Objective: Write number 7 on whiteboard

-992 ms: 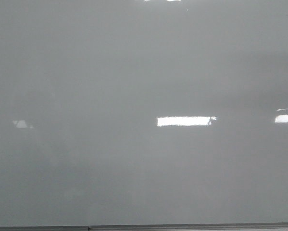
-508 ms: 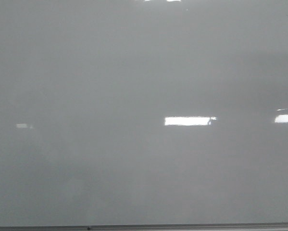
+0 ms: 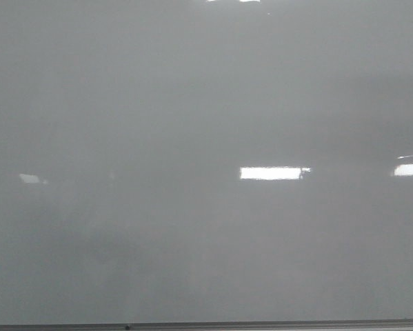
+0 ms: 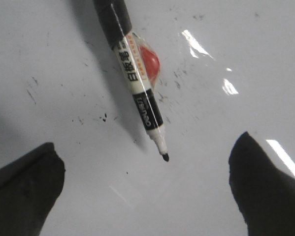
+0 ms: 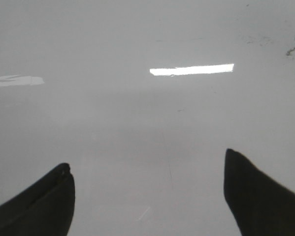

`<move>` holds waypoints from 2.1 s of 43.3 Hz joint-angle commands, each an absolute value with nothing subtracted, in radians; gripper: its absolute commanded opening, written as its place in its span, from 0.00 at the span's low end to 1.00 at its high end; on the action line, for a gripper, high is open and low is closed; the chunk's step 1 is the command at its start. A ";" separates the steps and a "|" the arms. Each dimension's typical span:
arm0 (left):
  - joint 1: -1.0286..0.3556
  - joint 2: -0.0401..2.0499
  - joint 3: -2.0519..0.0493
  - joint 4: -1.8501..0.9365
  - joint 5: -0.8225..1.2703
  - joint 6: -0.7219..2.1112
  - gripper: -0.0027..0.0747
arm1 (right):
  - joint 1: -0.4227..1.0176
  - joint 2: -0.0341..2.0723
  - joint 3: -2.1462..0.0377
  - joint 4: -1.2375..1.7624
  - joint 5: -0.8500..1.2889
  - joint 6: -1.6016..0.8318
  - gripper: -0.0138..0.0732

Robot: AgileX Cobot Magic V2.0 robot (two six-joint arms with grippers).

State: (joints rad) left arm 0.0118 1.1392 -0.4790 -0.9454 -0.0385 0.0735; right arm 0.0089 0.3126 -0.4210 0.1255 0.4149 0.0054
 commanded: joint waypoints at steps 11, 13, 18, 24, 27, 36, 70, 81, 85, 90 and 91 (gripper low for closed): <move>0.010 1.338 -0.652 -0.967 -0.110 0.066 0.86 | 0.012 0.329 -0.457 0.131 0.332 0.000 0.89; 0.010 1.356 -0.661 -0.972 -0.112 0.066 0.86 | 0.012 0.329 -0.457 0.131 0.332 0.000 0.89; 0.010 1.390 -0.674 -0.977 -0.128 0.066 0.86 | 0.012 0.329 -0.457 0.131 0.332 0.000 0.89; 0.010 1.415 -0.676 -0.977 -0.153 0.066 0.86 | 0.012 0.329 -0.457 0.131 0.332 0.000 0.89; 0.010 1.422 -0.678 -0.977 -0.155 0.066 0.82 | 0.012 0.329 -0.457 0.131 0.332 0.000 0.89; 0.010 1.422 -0.678 -0.977 -0.184 0.066 0.48 | 0.012 0.329 -0.457 0.131 0.332 0.000 0.89; 0.010 1.250 -0.678 -0.728 -0.068 0.066 0.01 | 0.012 0.329 -0.457 0.131 0.332 0.000 0.89; 0.003 1.057 -0.678 -0.404 0.151 0.109 0.01 | 0.012 0.329 -0.457 0.131 0.367 0.000 0.89; -0.024 1.024 -0.694 -0.340 0.279 0.215 0.01 | 0.013 0.334 -0.457 0.132 0.396 0.000 0.89; -0.068 1.025 -0.745 -0.336 0.490 0.363 0.01 | 0.030 0.360 -0.466 0.133 0.432 0.000 0.89; -0.079 1.025 -0.756 -0.336 0.537 0.410 0.01 | 0.036 0.374 -0.470 0.133 0.439 0.000 0.89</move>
